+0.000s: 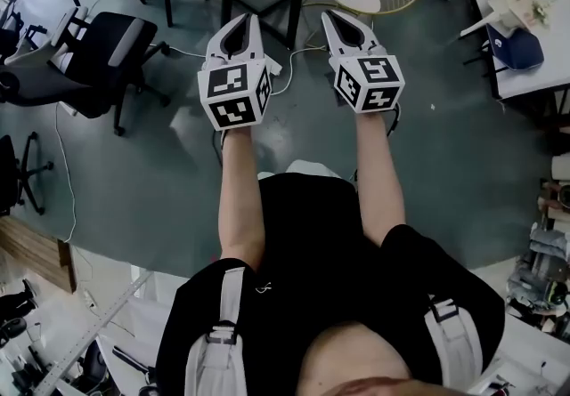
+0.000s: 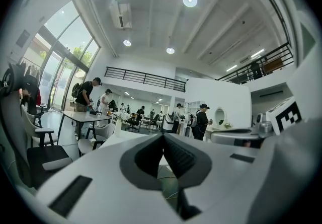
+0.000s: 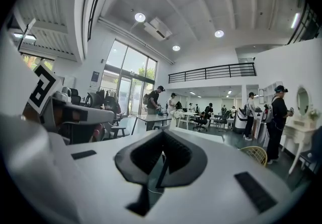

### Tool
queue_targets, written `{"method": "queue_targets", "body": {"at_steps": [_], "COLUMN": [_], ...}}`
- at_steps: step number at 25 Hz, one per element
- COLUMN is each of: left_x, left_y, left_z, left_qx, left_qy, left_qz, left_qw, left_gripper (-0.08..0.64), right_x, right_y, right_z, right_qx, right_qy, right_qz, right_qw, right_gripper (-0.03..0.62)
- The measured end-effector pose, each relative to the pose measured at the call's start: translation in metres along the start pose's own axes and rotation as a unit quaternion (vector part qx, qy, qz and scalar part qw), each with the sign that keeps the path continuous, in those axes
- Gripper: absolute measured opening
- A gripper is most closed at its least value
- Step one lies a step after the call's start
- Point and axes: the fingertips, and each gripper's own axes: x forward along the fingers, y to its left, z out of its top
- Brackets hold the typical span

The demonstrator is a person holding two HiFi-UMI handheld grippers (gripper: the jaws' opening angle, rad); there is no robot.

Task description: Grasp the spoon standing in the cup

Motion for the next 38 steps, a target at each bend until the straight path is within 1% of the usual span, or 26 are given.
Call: {"method": "queue_targets", "body": {"at_steps": [4, 9, 14, 18, 21, 23, 26, 28, 31, 35, 38], "left_x": [0.004, 0.011, 0.025, 0.039, 0.059, 0.078, 0.115, 0.151, 0.208, 0.280, 0.336], "left_y": [0.001, 0.012, 0.005, 0.023, 0.025, 0.027, 0.036, 0.037, 0.027, 0.027, 0.037], "left_z": [0.001, 0.003, 0.006, 0.013, 0.021, 0.023, 0.026, 0.033, 0.035, 0.024, 0.012], "left_qx": [-0.005, -0.009, 0.014, 0.022, 0.046, 0.052, 0.051, 0.059, 0.070, 0.055, 0.043], "left_qy": [-0.007, -0.005, -0.011, -0.009, -0.010, -0.012, -0.013, -0.014, -0.014, -0.003, 0.010], "left_qz": [-0.011, -0.004, -0.030, -0.014, -0.012, -0.011, -0.005, -0.007, -0.021, -0.026, -0.015], "left_qw": [0.9999, 0.9999, 0.9994, 0.9996, 0.9988, 0.9985, 0.9986, 0.9981, 0.9972, 0.9982, 0.9989], "left_gripper": [0.014, 0.014, 0.014, 0.014, 0.014, 0.014, 0.014, 0.014, 0.014, 0.014, 0.014], "right_x": [0.004, 0.014, 0.031, 0.048, 0.066, 0.082, 0.106, 0.128, 0.162, 0.212, 0.261], "right_y": [-0.007, -0.012, -0.019, -0.026, -0.042, -0.060, -0.094, -0.121, -0.167, -0.215, -0.246], "right_z": [-0.003, -0.004, 0.000, 0.004, 0.005, 0.005, 0.006, 0.010, 0.006, -0.009, -0.027], "right_qx": [0.004, 0.010, 0.011, 0.008, 0.017, 0.023, 0.037, 0.045, 0.062, 0.075, 0.081], "right_qy": [0.005, 0.006, -0.004, -0.013, -0.023, -0.029, -0.040, -0.048, -0.048, -0.035, -0.016], "right_qz": [-0.005, -0.004, -0.001, 0.005, 0.003, -0.004, -0.018, -0.026, -0.040, -0.040, -0.026], "right_qw": [1.000, 1.000, 1.000, 1.000, 1.000, 0.999, 0.998, 0.998, 0.996, 0.996, 0.996], "right_gripper": [0.006, 0.006, 0.006, 0.006, 0.006, 0.006, 0.006, 0.006, 0.006, 0.006, 0.006]}}
